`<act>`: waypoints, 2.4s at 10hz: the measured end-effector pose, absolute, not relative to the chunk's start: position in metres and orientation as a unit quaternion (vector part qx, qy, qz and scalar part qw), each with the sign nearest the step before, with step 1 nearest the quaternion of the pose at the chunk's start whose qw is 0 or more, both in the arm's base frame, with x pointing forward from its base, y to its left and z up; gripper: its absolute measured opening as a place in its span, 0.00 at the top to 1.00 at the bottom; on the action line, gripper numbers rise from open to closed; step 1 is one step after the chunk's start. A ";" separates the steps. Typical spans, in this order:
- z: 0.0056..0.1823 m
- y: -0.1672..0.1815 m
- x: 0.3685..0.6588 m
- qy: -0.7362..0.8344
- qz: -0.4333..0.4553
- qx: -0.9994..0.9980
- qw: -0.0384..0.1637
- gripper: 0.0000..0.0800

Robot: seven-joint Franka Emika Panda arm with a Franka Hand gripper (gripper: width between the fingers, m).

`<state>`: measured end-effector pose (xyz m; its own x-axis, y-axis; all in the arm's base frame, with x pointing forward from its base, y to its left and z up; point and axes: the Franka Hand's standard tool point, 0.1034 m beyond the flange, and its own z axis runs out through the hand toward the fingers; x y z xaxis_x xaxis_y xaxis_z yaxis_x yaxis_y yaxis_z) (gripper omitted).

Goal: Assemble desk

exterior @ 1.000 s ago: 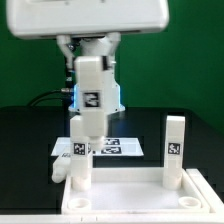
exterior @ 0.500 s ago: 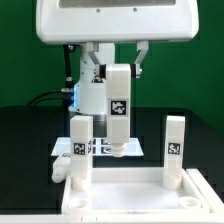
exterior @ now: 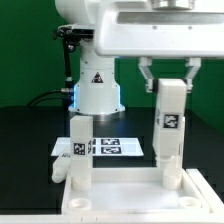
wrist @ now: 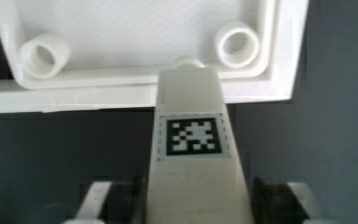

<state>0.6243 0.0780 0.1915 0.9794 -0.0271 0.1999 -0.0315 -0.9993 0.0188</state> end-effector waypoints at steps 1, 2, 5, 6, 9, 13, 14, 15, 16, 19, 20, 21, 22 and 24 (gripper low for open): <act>0.191 0.076 0.624 -0.016 0.100 0.995 0.008 0.64; 0.190 0.076 0.624 -0.016 0.099 0.995 0.008 0.64; 0.180 0.093 0.625 -0.027 0.117 0.993 0.001 0.64; 0.170 0.101 0.625 -0.028 0.119 0.992 -0.004 0.64; 0.157 0.105 0.625 -0.024 0.121 0.992 -0.003 0.64; 0.144 0.106 0.622 -0.022 0.113 0.993 -0.001 0.64; 0.142 0.107 0.621 -0.021 0.111 0.994 0.000 0.64; 0.138 0.107 0.621 -0.021 0.109 0.994 0.001 0.64; 0.137 0.108 0.625 -0.020 0.112 0.993 0.001 0.64; 0.127 0.112 0.630 -0.017 0.113 0.993 0.002 0.64; 0.126 0.113 0.631 -0.017 0.113 0.993 0.002 0.64; 0.126 0.113 0.632 -0.016 0.119 0.993 0.001 0.64; 0.126 0.113 0.632 -0.015 0.130 0.991 -0.001 0.64; 0.125 0.118 0.630 -0.021 0.147 0.989 -0.005 0.64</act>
Offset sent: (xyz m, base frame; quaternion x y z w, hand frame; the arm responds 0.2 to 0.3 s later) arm 0.0000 0.0000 0.0000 0.0000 0.0000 0.0000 1.0000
